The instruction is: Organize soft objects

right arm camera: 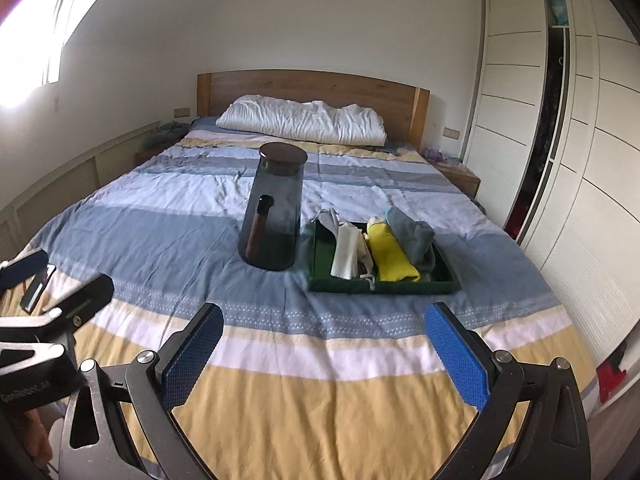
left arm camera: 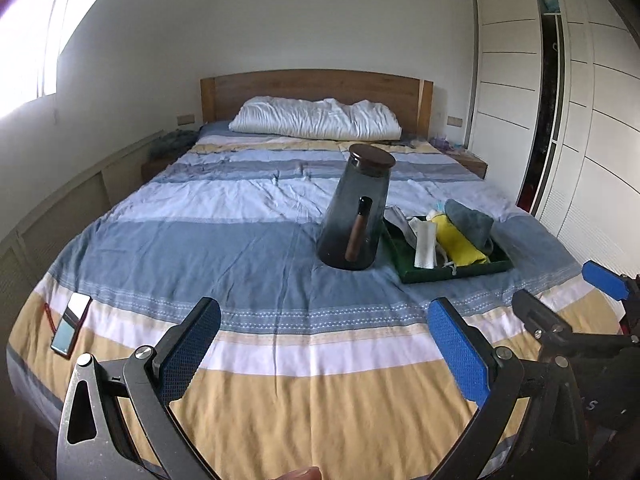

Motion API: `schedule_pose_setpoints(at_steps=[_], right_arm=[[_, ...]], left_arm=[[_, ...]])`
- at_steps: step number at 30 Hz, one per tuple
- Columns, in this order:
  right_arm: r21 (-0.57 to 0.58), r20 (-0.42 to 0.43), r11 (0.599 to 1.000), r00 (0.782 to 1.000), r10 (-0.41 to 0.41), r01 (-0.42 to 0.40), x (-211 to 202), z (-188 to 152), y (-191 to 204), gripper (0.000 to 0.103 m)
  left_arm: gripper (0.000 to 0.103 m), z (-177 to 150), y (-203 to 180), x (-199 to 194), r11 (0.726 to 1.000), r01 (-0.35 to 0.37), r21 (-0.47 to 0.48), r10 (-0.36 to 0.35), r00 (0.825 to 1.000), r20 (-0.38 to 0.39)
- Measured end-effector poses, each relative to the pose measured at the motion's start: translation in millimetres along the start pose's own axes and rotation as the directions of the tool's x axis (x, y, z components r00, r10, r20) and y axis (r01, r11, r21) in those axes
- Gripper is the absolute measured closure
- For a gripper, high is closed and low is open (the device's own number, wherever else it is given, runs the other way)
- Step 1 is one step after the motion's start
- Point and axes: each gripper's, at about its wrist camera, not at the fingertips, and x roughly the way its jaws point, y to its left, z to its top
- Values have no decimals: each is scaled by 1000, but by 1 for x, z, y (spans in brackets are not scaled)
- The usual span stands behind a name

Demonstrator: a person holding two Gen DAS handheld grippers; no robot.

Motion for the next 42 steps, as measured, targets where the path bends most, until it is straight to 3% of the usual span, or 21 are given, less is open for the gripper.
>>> schedule_pose_setpoints(at_steps=[10, 42], right_arm=[[-3, 15, 1000, 1000, -22, 22, -18, -3, 1, 0], [-6, 24, 1000, 1000, -18, 18, -16, -5, 1, 0]], left_arm=[[2, -3, 0, -15, 1000, 14, 6, -14, 1000, 15], [2, -2, 4, -23, 1000, 23, 1, -23, 999, 25]])
